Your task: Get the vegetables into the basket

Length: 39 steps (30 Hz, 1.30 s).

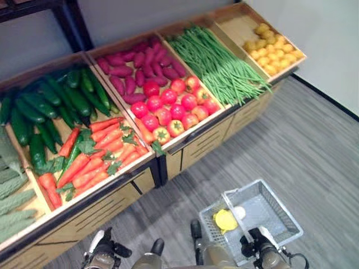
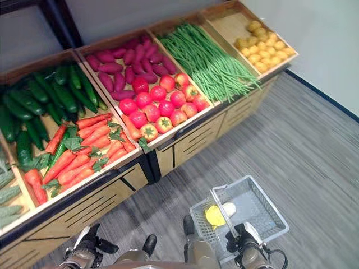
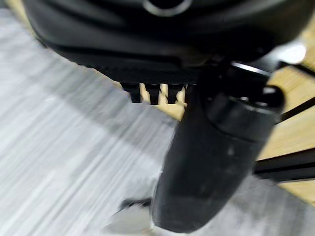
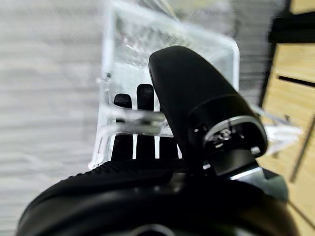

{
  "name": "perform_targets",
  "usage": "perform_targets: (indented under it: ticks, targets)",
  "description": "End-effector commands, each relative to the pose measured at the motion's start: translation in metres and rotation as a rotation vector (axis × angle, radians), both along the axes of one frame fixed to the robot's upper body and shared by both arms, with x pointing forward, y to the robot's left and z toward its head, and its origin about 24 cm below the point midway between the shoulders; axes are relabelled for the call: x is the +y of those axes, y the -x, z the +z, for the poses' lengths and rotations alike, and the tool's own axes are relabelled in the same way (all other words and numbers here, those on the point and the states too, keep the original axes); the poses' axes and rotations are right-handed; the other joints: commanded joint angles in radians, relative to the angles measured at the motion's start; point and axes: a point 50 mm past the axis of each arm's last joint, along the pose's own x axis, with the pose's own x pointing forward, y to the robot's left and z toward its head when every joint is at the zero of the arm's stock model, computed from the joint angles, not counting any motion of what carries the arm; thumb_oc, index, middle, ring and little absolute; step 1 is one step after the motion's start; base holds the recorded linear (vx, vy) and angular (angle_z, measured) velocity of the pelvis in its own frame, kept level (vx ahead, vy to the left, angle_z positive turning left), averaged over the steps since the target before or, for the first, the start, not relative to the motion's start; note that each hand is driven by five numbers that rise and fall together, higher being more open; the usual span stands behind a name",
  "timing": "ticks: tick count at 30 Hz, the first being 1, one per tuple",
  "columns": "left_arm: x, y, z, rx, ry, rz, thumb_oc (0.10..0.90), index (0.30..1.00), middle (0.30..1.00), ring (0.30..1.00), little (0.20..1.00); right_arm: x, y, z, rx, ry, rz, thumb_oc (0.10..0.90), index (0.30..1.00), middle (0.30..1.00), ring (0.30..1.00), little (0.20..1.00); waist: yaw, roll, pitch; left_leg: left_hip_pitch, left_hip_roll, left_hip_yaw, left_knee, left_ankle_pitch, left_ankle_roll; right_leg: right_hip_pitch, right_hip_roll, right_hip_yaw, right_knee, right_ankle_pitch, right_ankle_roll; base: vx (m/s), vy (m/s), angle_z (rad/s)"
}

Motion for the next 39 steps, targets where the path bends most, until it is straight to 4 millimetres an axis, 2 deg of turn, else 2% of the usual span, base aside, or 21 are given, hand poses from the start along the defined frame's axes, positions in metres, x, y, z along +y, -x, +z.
perform_targets:
  ticks: [1, 2, 5, 7, 12, 18, 19, 20, 21, 23, 25, 26, 27, 28, 31, 32, 33, 34, 36, 37, 39]
  targets:
    - [0.005, -0.027, 0.01, -0.084, -0.017, -0.042, 0.9, 1.0, 1.0, 1.0, 1.0, -0.029, 0.007, 0.008, -0.018, 0.056, -0.044, 0.4, 0.3, 0.3, 0.3, 0.3, -0.026, -0.028, 0.015, -0.044, -0.005, 0.073, 0.059, 0.002, -0.03, 0.033, -0.081, 0.003, 0.054, -0.087, 0.103, 0.08, -0.289, 0.58]
    - [0.003, -0.03, 0.01, -0.091, -0.009, -0.056, 0.9, 1.0, 1.0, 1.0, 1.0, -0.032, 0.009, 0.008, -0.017, 0.06, -0.055, 0.4, 0.3, 0.3, 0.3, 0.3, -0.029, -0.024, 0.018, -0.057, 0.003, 0.087, 0.061, 0.013, -0.032, 0.039, -0.085, -0.021, 0.052, -0.091, 0.098, 0.02, -0.247, 0.87]
    - [-0.008, -0.039, 0.01, -0.112, 0.008, -0.111, 0.9, 1.0, 1.0, 1.0, 1.0, -0.044, 0.018, 0.009, -0.006, 0.076, -0.119, 0.4, 0.3, 0.3, 0.3, 0.3, -0.055, -0.001, 0.025, -0.087, 0.071, 0.331, 0.038, 0.049, -0.033, 0.069, -0.113, -0.119, 0.04, -0.108, 0.09, 0.01, -0.155, 1.02]
    - [-0.009, -0.04, 0.01, -0.115, 0.008, -0.12, 0.9, 1.0, 1.0, 1.0, 1.0, -0.046, 0.024, 0.008, 0.011, 0.076, -0.146, 0.4, 0.3, 0.3, 0.3, 0.3, -0.06, 0.008, 0.019, -0.077, 0.094, 0.413, 0.019, 0.063, -0.038, 0.079, -0.118, -0.15, 0.037, -0.112, 0.089, 0.03, -0.05, 1.17]
    - [-0.011, -0.038, 0.009, -0.108, 0.013, -0.123, 0.9, 1.0, 1.0, 1.0, 1.0, -0.045, 0.036, 0.003, 0.051, 0.071, -0.172, 0.4, 0.3, 0.3, 0.3, 0.3, -0.055, 0.024, -0.004, -0.058, 0.101, 0.421, -0.033, 0.091, -0.045, 0.096, -0.12, -0.193, 0.047, -0.128, 0.093, 0.05, 0.006, 0.38]
    - [-0.013, -0.026, 0.004, -0.079, 0.041, -0.068, 0.9, 1.0, 1.0, 1.0, 1.0, -0.032, 0.049, -0.006, 0.125, 0.034, -0.177, 0.4, 0.3, 0.3, 0.3, 0.3, -0.044, 0.03, -0.02, -0.013, 0.063, 0.394, -0.104, 0.087, -0.021, 0.113, -0.157, -0.2, 0.07, -0.126, 0.118, 0.05, 0.149, 0.14]
    - [-0.011, -0.023, 0.003, -0.084, 0.046, -0.009, 0.9, 1.0, 1.0, 1.0, 1.0, -0.029, 0.051, -0.008, 0.134, 0.025, -0.169, 0.4, 0.3, 0.3, 0.3, 0.3, -0.041, 0.028, -0.023, -0.01, 0.056, 0.391, -0.105, 0.085, -0.017, 0.116, -0.163, -0.198, 0.07, -0.123, 0.122, 0.06, 0.212, 0.06]
    - [0.004, -0.003, 0.002, -0.099, 0.062, 0.269, 0.9, 1.0, 1.0, 1.0, 1.0, -0.021, 0.056, -0.012, 0.154, 0.005, -0.155, 0.4, 0.3, 0.3, 0.3, 0.3, -0.034, 0.018, -0.033, 0.002, 0.043, 0.394, -0.118, 0.084, -0.012, 0.131, -0.175, -0.193, 0.056, -0.113, 0.129, 0.09, 0.206, 0.03]
    - [0.021, 0.003, 0.007, -0.262, 0.094, 0.723, 0.9, 1.0, 1.0, 1.0, 1.0, -0.017, 0.063, -0.015, 0.19, 0.0, -0.155, 0.4, 0.3, 0.3, 0.3, 0.3, -0.022, 0.014, -0.043, 0.011, 0.035, 0.39, -0.132, 0.084, -0.011, 0.144, -0.184, -0.196, 0.036, -0.105, 0.133, 0.1, 0.177, 0.02]
    - [0.047, 0.01, 0.018, -0.466, 0.078, 1.186, 0.9, 1.0, 1.0, 1.0, 1.0, -0.017, 0.065, -0.016, 0.201, -0.003, -0.162, 0.4, 0.3, 0.3, 0.3, 0.3, -0.016, 0.014, -0.053, 0.026, 0.032, 0.39, -0.143, 0.079, -0.013, 0.158, -0.191, -0.197, 0.019, -0.102, 0.138, 0.07, 0.084, -0.01]
    - [0.072, 0.038, 0.026, -0.512, -0.014, 1.431, 0.9, 1.0, 1.0, 1.0, 1.0, -0.017, 0.067, -0.016, 0.213, -0.002, -0.147, 0.4, 0.3, 0.3, 0.3, 0.3, -0.019, 0.012, -0.065, 0.04, 0.031, 0.403, -0.148, 0.073, -0.017, 0.166, -0.193, -0.192, 0.006, -0.099, 0.142, 0.05, 0.057, 0.0]
    - [0.073, 0.038, 0.027, -0.514, -0.014, 1.432, 0.9, 1.0, 1.0, 1.0, 1.0, -0.017, 0.067, -0.016, 0.212, -0.003, -0.146, 0.4, 0.3, 0.3, 0.3, 0.3, -0.02, 0.011, -0.066, 0.037, 0.031, 0.403, -0.149, 0.077, -0.016, 0.163, -0.193, -0.191, 0.004, -0.095, 0.142, 0.06, 0.047, -0.1]
    - [0.094, 0.073, 0.036, -0.471, -0.132, 1.555, 0.9, 1.0, 1.0, 1.0, 1.0, -0.017, 0.071, -0.017, 0.231, -0.002, -0.127, 0.4, 0.3, 0.3, 0.3, 0.3, -0.019, 0.007, -0.081, 0.047, 0.034, 0.411, -0.153, 0.073, -0.02, 0.171, -0.194, -0.185, -0.009, -0.09, 0.144, 0.04, 0.026, -0.13]
    - [0.103, 0.086, 0.043, -0.471, -0.176, 1.621, 0.9, 1.0, 1.0, 1.0, 1.0, -0.018, 0.073, -0.017, 0.236, -0.001, -0.124, 0.4, 0.3, 0.3, 0.3, 0.3, -0.014, 0.008, -0.086, 0.051, 0.035, 0.413, -0.153, 0.072, -0.022, 0.175, -0.194, -0.185, -0.015, -0.088, 0.145, 0.06, 0.028, -0.17]
    - [0.126, 0.095, 0.061, -0.541, -0.263, 1.704, 0.9, 1.0, 1.0, 1.0, 1.0, -0.017, 0.076, -0.017, 0.242, -0.005, -0.116, 0.4, 0.3, 0.3, 0.3, 0.3, -0.012, 0.005, -0.093, 0.057, 0.038, 0.418, -0.155, 0.072, -0.026, 0.183, -0.194, -0.181, -0.029, -0.083, 0.144, 0.02, 0.001, -0.18]
    - [0.145, 0.085, 0.077, -0.643, -0.301, 1.695, 0.9, 1.0, 1.0, 1.0, 1.0, -0.017, 0.076, -0.017, 0.238, -0.004, -0.12, 0.4, 0.3, 0.3, 0.3, 0.3, -0.012, 0.007, -0.097, 0.058, 0.039, 0.421, -0.156, 0.072, -0.03, 0.187, -0.193, -0.183, -0.04, -0.079, 0.146, 0.0, 0.001, -0.11]
    - [0.145, 0.085, 0.077, -0.644, -0.303, 1.695, 0.9, 1.0, 1.0, 1.0, 1.0, -0.017, 0.076, -0.017, 0.238, -0.005, -0.12, 0.4, 0.3, 0.3, 0.3, 0.3, -0.012, 0.006, -0.097, 0.058, 0.04, 0.421, -0.156, 0.072, -0.03, 0.187, -0.193, -0.183, -0.041, -0.079, 0.146, -0.02, -0.005, -0.06]
    - [0.174, 0.064, 0.106, -0.733, -0.374, 1.517, 0.9, 1.0, 1.0, 1.0, 1.0, -0.021, 0.074, -0.015, 0.214, 0.004, -0.122, 0.4, 0.3, 0.3, 0.3, 0.3, -0.013, 0.01, -0.095, 0.056, 0.042, 0.419, -0.156, 0.077, -0.034, 0.19, -0.192, -0.186, -0.049, -0.073, 0.147, 0.0, 0.0, 0.0]
    - [0.201, 0.034, 0.146, -0.842, -0.486, 1.278, 0.9, 1.0, 1.0, 1.0, 1.0, -0.025, 0.073, -0.013, 0.198, 0.018, -0.12, 0.4, 0.3, 0.3, 0.3, 0.3, -0.013, 0.016, -0.091, 0.058, 0.042, 0.415, -0.156, 0.078, -0.039, 0.198, -0.19, -0.19, -0.056, -0.074, 0.15, -0.03, -0.02, 0.04]
    - [0.212, -0.017, 0.204, -1.029, -0.675, 0.946, 0.9, 1.0, 1.0, 1.0, 1.0, -0.024, 0.074, -0.014, 0.188, 0.023, -0.126, 0.4, 0.3, 0.3, 0.3, 0.3, -0.007, 0.014, -0.09, 0.055, 0.042, 0.407, -0.156, 0.081, -0.042, 0.2, -0.191, -0.198, -0.062, -0.07, 0.154, -0.05, -0.037, 0.13]
    - [0.196, -0.052, 0.244, -1.182, -0.805, 0.689, 0.9, 1.0, 1.0, 1.0, 1.0, -0.026, 0.077, -0.014, 0.181, 0.025, -0.16, 0.4, 0.3, 0.3, 0.3, 0.3, 0.001, 0.009, -0.091, 0.044, 0.041, 0.393, -0.156, 0.089, -0.044, 0.201, -0.192, -0.21, -0.068, -0.065, 0.155, -0.05, -0.043, 0.16]
